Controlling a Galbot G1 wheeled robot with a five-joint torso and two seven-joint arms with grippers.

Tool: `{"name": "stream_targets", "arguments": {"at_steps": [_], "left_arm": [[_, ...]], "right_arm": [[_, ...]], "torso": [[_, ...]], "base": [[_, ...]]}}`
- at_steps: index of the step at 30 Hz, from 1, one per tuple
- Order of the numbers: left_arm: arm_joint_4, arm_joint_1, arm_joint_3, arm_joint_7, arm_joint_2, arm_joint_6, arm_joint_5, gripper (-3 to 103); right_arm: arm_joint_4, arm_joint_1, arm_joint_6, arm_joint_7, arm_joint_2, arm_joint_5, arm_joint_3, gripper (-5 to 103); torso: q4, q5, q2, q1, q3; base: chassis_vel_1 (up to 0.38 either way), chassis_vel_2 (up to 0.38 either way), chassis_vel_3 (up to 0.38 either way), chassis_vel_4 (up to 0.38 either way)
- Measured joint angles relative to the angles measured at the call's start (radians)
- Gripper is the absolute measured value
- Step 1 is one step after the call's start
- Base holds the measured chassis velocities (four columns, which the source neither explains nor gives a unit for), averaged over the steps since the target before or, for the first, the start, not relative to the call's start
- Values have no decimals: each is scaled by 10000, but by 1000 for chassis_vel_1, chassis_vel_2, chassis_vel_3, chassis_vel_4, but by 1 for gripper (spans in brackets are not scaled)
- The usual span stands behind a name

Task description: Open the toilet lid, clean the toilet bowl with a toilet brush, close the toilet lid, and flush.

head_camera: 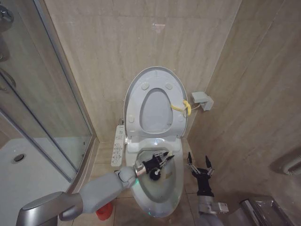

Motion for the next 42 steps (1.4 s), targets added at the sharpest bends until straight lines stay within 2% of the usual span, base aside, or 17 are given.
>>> {"name": "stream_targets", "arguments": {"at_steps": [8,13,19,21,27,30,34,37,39,42], "left_arm": [[-284,-490,-187,-211,-586,1,-401,22],[337,-261,230,-70,-549,3,-402,22],[277,-176,339,-88,-573,3,-436,22],[65,-257,107,-210,-865,-1,-438,22],[428,-371,72,-294,-1377,-61,-367,22],[1028,-195,418,-128,-1288,-128,-172,22],[1155,-125,536,-73,-1091,-158,-134,22],[1087,-170,383,-143,-1131,-162,-171,22],[884,-356,132,-351,-1398,-188,-325,22],[880,-499,45,-430,-1655,-199,-414,22]], "right_arm": [[-40,18,6,-12,56,-4,-26,100],[-97,67,6,-12,30,-2,-59,100],[-144,97,4,-13,0,9,-73,100],[-148,94,4,-17,-1,10,-69,100],[-158,76,5,-32,28,11,-83,100],[-148,65,5,-43,0,10,-102,100],[-146,64,5,-53,-63,69,-92,100],[-149,65,12,-61,-79,101,-77,100],[-171,68,23,-74,-65,111,-76,100],[-187,67,31,-81,-18,111,-98,100]], "torso": [[-10,0,1,0,-1],[0,-2,0,1,0],[2,0,0,0,0],[-8,-3,0,0,0],[-11,-2,0,1,0],[-1,-3,0,0,0],[3,-1,0,0,0],[3,0,0,0,0],[-10,-3,0,0,-1],[-11,0,0,0,0]], "base": [[0,0,0,0],[0,0,0,0],[0,0,0,0],[0,0,0,0],[0,0,0,0],[0,0,0,0],[0,0,0,0],[0,0,0,0],[0,0,0,0],[0,0,0,0]]}}
